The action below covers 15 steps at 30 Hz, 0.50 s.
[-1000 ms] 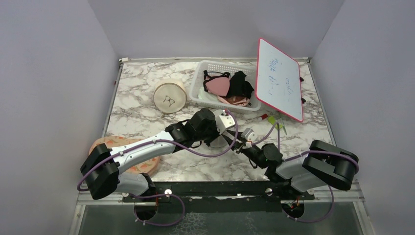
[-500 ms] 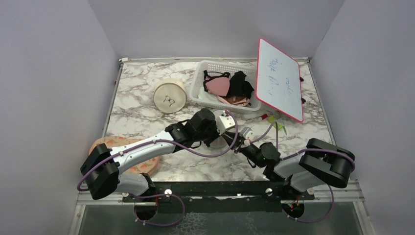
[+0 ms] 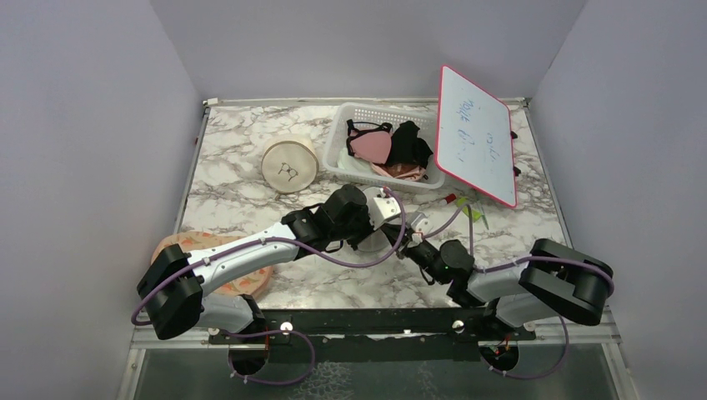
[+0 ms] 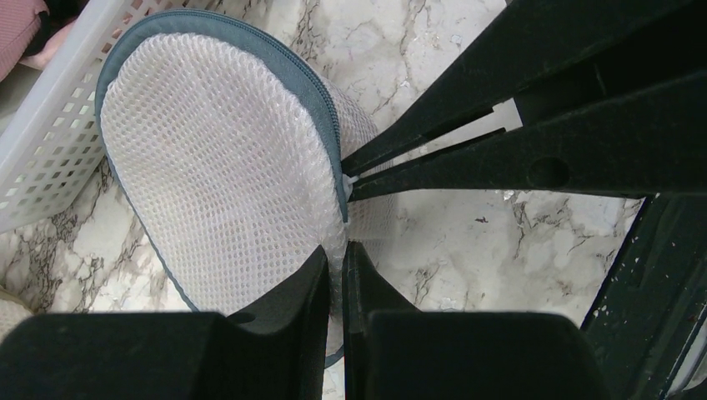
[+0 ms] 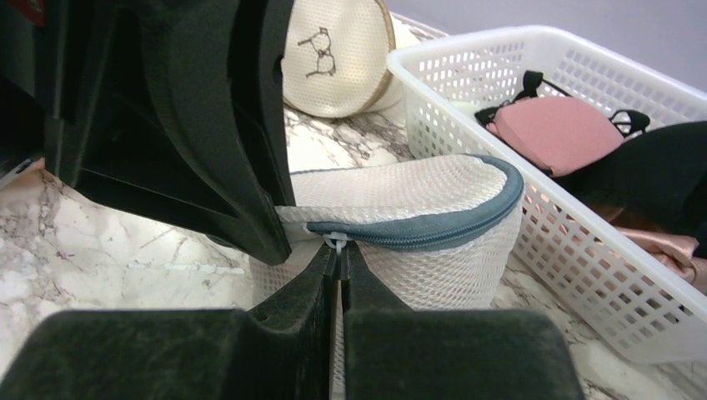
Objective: Unzip the laundry bag and remove the bra
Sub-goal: Unzip the laundry bag at the center of the board.
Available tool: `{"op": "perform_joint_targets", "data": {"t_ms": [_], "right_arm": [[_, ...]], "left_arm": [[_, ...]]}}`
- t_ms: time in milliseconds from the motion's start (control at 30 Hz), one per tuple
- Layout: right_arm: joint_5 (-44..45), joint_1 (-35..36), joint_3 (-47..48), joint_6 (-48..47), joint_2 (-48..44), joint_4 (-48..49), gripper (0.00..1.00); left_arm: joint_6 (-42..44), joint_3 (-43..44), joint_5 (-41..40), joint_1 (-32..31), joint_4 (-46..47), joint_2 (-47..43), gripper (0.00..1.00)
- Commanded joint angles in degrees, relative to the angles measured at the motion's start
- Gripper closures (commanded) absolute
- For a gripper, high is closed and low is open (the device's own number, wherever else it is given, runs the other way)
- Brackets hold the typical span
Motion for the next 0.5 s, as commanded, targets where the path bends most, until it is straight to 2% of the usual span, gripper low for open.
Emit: {"op": "perform_joint_targets", "data": {"t_ms": [0, 233, 467], "right_arm": [[6.99, -0.19, 1.54, 0.80, -5.00, -11.60, 0.99], [9.27, -0.41, 4.67, -0.72, -14.69, -31.91, 0.99], [13.25, -2.06, 9.71, 7.50, -20.90, -47.36, 0.99]], "left_arm": [[-0.07, 0.66, 0.87, -0.26, -0.25, -0.49, 1.00], [0.18, 0.61, 0.27, -0.26, -0.33, -0.31, 1.00], [0.18, 0.66, 0.71, -0.26, -0.34, -0.19, 1.00]]}}
